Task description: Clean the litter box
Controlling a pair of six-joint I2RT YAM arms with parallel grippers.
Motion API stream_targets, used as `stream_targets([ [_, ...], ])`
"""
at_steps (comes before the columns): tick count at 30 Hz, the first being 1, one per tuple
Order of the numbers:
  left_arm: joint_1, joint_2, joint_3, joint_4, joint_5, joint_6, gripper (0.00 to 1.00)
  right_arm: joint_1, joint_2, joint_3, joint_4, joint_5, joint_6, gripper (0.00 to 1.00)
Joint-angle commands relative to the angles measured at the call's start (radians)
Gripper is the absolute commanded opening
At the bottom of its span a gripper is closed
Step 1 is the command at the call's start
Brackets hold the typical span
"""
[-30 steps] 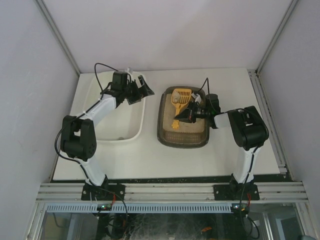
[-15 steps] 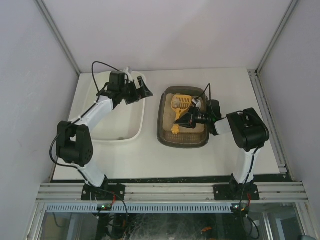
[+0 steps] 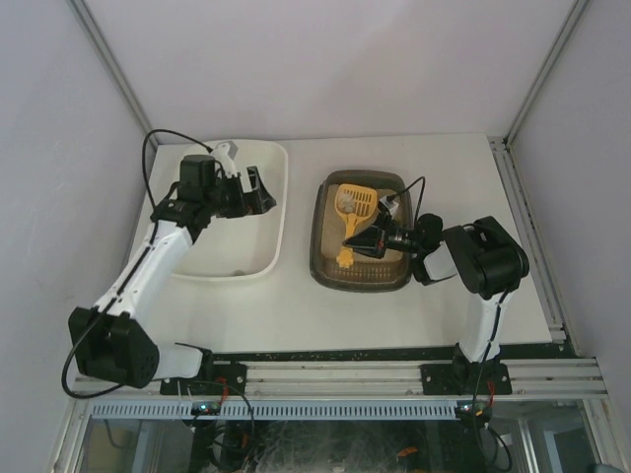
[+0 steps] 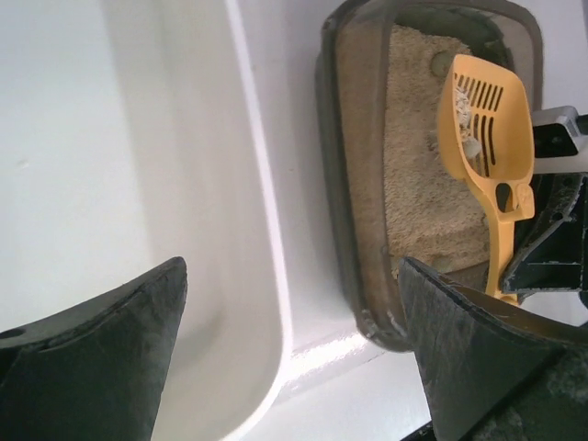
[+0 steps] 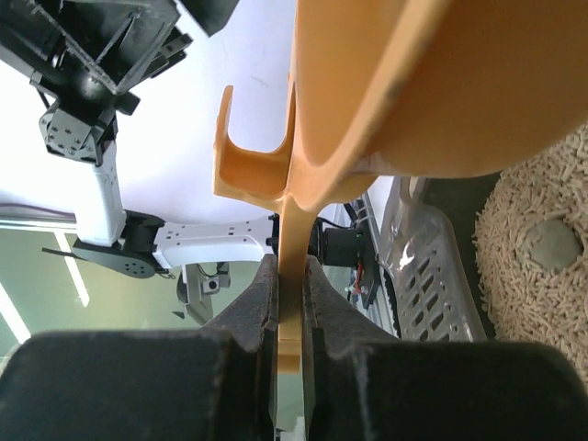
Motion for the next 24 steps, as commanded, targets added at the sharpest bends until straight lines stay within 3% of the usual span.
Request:
stream_targets([
  [1, 0.014, -0.116, -0.027, -0.134, -0.113, 0.087, 1.0, 0.015, -0.063, -0.01, 0.104, -0.012, -0.012, 0.0],
  [5, 0.016, -0.178, -0.052, -0.218, -0.239, 0.103, 1.0, -0.053, -0.042, -0.028, 0.1, -0.001, -0.002, 0.0],
  [9, 0.02, -0.212, -0.057, -0.274, -0.299, 0.094, 0.98, 0.0, -0.04, 0.004, 0.034, -0.036, -0.048, 0.0],
  [12, 0.026, -0.251, -0.067, -0.285, -0.27, 0.1, 0.93, -0.011, -0.038, -0.022, 0.04, -0.005, -0.07, 0.0],
  [16, 0.077, -0.276, -0.08, -0.285, -0.208, 0.103, 0.93, 0.049, -0.057, -0.017, -0.082, -0.022, -0.179, 0.0],
  [20, 0.128, -0.296, -0.105, -0.251, -0.077, 0.079, 0.93, -0.028, -0.012, -0.054, 0.056, -0.004, -0.095, 0.0],
  [24, 0.15, -0.299, -0.104, -0.23, -0.112, 0.085, 0.94, 0.035, -0.091, -0.031, -0.22, -0.018, -0.298, 0.0],
])
